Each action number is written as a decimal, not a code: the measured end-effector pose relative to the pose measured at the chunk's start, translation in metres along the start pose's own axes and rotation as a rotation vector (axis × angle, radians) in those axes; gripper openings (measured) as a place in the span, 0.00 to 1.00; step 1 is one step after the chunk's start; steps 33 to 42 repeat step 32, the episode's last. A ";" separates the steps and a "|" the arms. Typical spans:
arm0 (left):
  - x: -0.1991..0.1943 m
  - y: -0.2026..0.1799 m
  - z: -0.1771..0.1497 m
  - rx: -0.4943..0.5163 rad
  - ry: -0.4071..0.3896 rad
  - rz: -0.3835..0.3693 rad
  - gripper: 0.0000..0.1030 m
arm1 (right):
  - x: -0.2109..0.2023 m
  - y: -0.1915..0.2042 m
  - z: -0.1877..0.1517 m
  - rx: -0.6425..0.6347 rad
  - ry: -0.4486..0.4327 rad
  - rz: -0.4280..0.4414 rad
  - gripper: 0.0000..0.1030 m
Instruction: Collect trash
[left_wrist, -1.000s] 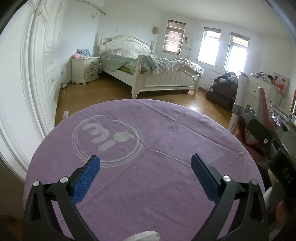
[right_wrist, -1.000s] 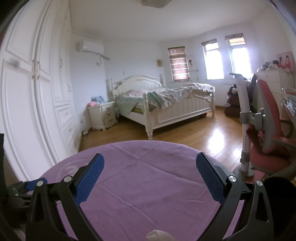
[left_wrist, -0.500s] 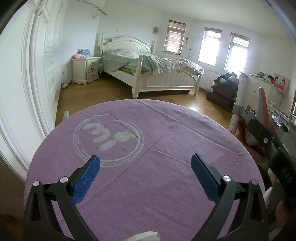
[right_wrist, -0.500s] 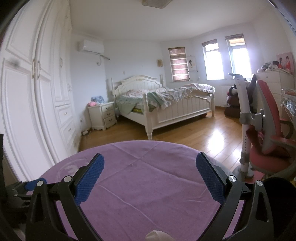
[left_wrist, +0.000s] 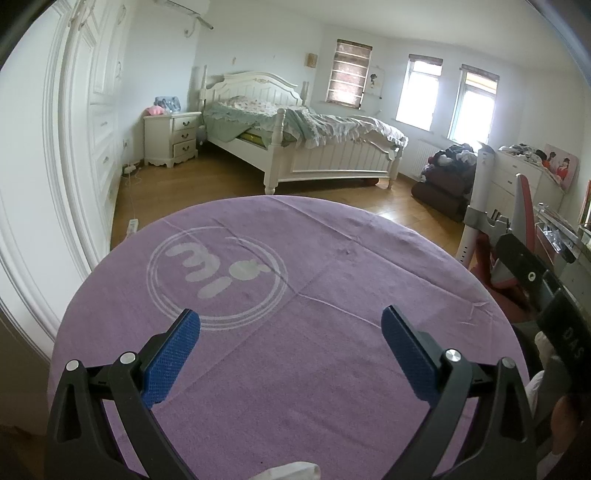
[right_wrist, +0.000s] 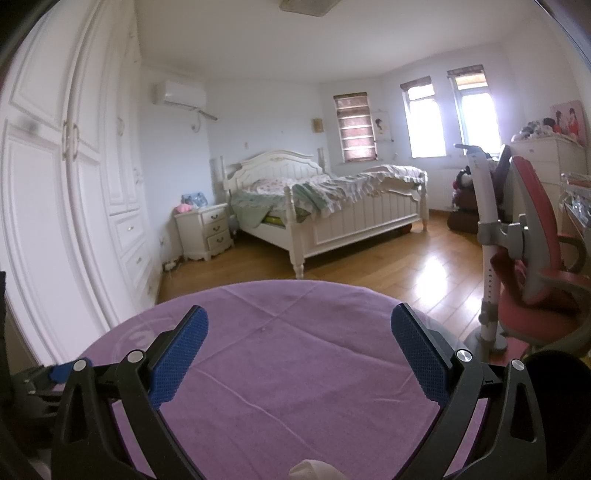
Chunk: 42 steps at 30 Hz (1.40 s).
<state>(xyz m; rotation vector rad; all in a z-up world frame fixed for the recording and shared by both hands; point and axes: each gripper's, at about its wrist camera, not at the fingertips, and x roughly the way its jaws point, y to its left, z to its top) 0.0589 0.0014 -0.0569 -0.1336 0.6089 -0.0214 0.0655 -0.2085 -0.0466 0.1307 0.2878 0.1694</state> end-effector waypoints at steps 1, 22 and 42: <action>0.000 0.000 0.000 -0.001 0.000 0.000 0.95 | 0.000 0.000 0.000 0.000 0.000 0.000 0.95; -0.004 -0.003 -0.003 0.007 -0.009 -0.007 0.95 | 0.001 -0.001 -0.003 0.023 0.003 -0.002 0.95; -0.006 -0.002 -0.005 0.001 -0.004 0.002 0.95 | 0.001 0.000 -0.002 0.024 0.003 -0.004 0.95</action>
